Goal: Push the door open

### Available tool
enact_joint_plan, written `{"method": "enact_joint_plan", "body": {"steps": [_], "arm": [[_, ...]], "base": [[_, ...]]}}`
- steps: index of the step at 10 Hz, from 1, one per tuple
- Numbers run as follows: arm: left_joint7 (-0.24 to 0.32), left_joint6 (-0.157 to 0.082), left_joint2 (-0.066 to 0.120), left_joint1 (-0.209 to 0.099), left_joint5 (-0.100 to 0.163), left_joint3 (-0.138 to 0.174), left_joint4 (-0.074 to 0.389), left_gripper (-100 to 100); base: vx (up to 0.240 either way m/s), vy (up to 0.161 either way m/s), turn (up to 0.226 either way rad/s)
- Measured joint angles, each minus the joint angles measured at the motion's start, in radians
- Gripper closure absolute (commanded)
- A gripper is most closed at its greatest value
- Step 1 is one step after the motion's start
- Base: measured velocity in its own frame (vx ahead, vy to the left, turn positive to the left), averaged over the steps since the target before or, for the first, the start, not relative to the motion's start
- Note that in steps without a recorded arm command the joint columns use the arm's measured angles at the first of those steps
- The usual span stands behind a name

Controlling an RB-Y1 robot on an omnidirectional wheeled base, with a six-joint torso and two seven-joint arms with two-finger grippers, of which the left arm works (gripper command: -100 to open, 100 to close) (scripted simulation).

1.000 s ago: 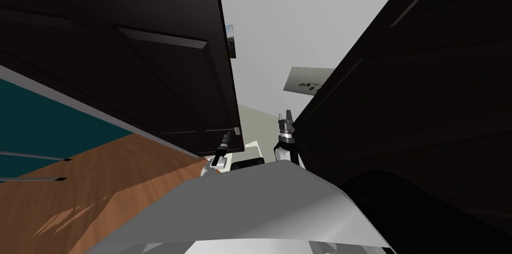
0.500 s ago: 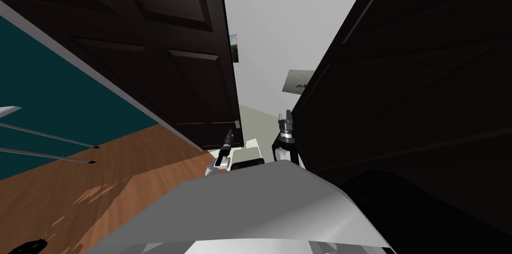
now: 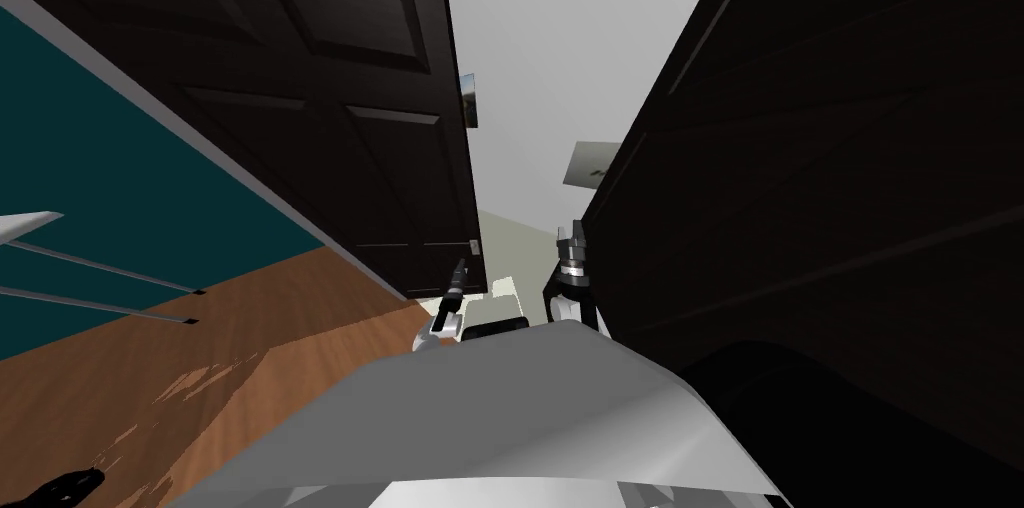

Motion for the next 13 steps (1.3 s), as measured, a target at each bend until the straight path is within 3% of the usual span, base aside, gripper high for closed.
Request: {"method": "enact_joint_plan", "body": {"steps": [2,4,6,7,8,13], "arm": [[-0.001,0.008,0.019,0.01,0.0,0.001,-0.021,-100],[-0.003,-0.002,0.025,0.005,0.003,0.006,-0.007,-100],[-0.005,-0.005,0.016,0.004,0.005,0.01,-0.005,-100],[-0.007,-0.008,0.003,0.003,0.006,0.013,-0.002,-100],[-0.007,-0.01,0.001,0.004,0.006,0.013,-0.002,100],[-0.007,-0.005,0.001,0.004,0.005,0.011,0.0,100]], "base": [[0.234,-0.004,-0.024],[0.23,-0.028,-0.027],[0.219,-0.047,-0.027],[0.1,-0.027,0.018],[-0.023,0.002,-0.009],[-0.017,0.005,-0.005]]}}
